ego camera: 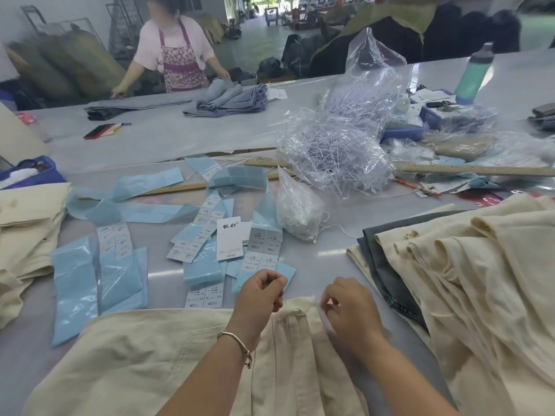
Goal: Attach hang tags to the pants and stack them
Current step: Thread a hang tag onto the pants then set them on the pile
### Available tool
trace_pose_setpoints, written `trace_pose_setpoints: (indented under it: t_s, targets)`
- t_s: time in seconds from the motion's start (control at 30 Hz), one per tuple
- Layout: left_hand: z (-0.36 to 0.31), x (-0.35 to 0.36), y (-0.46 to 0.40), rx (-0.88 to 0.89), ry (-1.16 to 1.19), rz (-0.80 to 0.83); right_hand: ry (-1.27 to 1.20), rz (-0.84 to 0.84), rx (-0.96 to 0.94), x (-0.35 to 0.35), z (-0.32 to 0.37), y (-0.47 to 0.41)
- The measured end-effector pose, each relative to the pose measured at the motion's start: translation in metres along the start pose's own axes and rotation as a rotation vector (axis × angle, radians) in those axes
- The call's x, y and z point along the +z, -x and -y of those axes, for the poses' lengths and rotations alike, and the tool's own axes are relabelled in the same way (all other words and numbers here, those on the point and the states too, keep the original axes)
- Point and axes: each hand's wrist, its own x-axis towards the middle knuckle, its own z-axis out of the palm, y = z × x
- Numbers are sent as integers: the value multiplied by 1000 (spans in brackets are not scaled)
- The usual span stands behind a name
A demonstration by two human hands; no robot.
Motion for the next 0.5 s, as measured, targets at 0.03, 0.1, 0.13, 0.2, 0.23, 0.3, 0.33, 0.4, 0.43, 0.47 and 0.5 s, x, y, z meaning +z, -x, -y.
trace_pose_setpoints:
  t_s: [0.03, 0.1, 0.13, 0.2, 0.23, 0.3, 0.33, 0.4, 0.43, 0.47, 0.5]
  targets:
    - [-1, -2, 1, 22, -31, -5, -16, -174, -80, -2, 0, 4]
    - [-2, -4, 2, 64, -94, -14, 19, -294, -184, -6, 6, 10]
    - [-2, -5, 2, 76, -115, -16, 28, -270, -208, -3, 8, 14]
    - [0, -4, 3, 80, -140, -7, -33, -115, -182, 9, 7, 26]
    - [1, -4, 4, 72, -153, 6, -94, -34, -127, 14, 6, 33]
    - [4, -3, 6, 51, -183, 43, -259, 51, 16, 24, 5, 44]
    - [6, -3, 7, 43, -196, 60, -329, 50, 84, 28, 4, 46]
    - [9, -2, 9, 36, -224, 81, -407, 52, 193, 33, 2, 42]
    - [10, -1, 10, 37, -233, 85, -424, 79, 225, 33, 2, 39]
    - [10, -1, 11, 39, -236, 87, -440, 120, 238, 32, 4, 35]
    - [10, 0, 11, 42, -235, 89, -450, 162, 236, 31, 6, 33]
